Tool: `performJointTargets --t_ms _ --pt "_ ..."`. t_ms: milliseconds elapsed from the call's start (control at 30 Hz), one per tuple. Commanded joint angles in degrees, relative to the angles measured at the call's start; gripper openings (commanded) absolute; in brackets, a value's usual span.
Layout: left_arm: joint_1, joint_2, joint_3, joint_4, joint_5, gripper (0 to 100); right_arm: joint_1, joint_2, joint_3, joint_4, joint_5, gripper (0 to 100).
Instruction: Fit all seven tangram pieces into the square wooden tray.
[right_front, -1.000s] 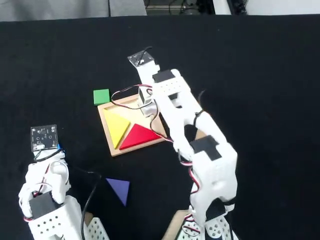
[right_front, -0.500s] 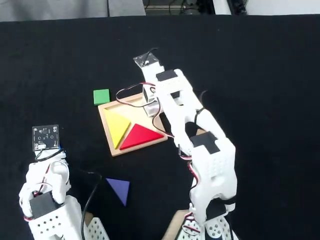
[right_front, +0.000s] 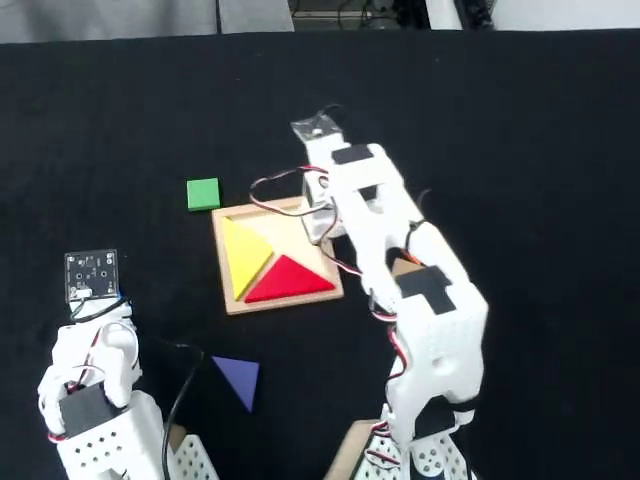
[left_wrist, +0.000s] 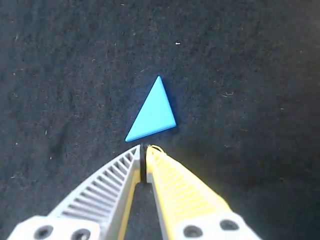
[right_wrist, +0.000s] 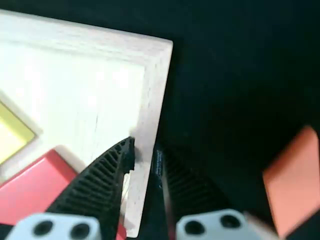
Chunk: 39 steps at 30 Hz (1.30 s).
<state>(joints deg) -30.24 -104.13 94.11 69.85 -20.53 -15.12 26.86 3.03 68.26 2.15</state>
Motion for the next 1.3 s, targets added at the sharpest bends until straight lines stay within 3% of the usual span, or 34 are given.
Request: performJointTargets --t_ms 0,267,467,767,1033,1267 --pt "0.8 -0.4 -0.2 0.0 -0.4 3 2.6 -9.8 10.9 -1.8 -4.3 1.1" --pt "0.8 -0.4 -0.2 -0.1 -0.4 3 3.7 -29.1 29.7 -12.7 -6.3 1.1" --pt "0.8 -0.4 -0.2 -0.1 -0.4 3 4.0 -26.9 29.1 -13.0 -6.9 1.1" --pt "0.8 -0.4 -0.2 -0.1 -0.4 3 8.4 -23.3 26.9 -13.1 -14.7 1.1" --pt "0.9 -0.4 -0.2 -0.1 -0.4 3 4.5 -22.9 26.7 -13.8 -15.7 1.4" --pt "0.9 -0.4 -0.2 -0.1 -0.4 3 0.2 -23.4 26.6 -13.4 -14.1 17.5"
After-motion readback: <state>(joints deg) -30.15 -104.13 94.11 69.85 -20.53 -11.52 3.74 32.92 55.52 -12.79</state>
